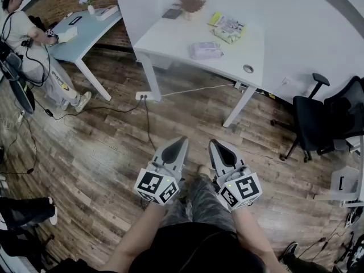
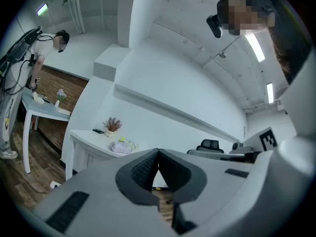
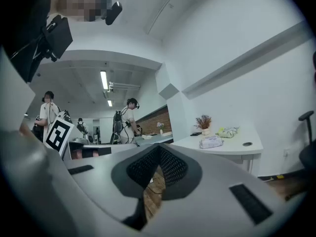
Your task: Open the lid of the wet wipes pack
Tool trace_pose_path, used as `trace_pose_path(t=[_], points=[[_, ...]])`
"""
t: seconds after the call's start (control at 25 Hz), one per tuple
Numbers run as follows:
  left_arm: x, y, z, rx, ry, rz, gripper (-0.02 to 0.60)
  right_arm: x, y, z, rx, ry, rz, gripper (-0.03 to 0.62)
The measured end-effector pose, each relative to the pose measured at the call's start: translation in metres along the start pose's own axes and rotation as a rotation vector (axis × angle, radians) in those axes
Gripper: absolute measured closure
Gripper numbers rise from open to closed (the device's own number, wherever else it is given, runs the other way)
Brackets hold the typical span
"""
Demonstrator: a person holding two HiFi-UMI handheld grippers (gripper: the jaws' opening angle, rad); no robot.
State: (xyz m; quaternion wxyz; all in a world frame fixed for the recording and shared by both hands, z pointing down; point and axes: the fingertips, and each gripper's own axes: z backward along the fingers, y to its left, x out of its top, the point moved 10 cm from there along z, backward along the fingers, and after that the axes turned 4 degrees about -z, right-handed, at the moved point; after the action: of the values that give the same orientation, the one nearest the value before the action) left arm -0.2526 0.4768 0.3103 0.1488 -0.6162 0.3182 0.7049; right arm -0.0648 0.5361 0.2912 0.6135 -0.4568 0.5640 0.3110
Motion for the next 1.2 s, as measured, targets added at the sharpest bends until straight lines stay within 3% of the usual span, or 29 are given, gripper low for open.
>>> trace_pose_path(t=[0.68,1.2], points=[[-0.004,0.055,-0.152,0.012,0.048,0.004,0.569,0.011,-0.13,-0.097,0.039,0.034,-0.033,0.574],[-0.006,0.081,-0.242,0.036,0.029,0.018,0.569,0.023,-0.213,-0.143,0.086,0.048,-0.049,0.574]])
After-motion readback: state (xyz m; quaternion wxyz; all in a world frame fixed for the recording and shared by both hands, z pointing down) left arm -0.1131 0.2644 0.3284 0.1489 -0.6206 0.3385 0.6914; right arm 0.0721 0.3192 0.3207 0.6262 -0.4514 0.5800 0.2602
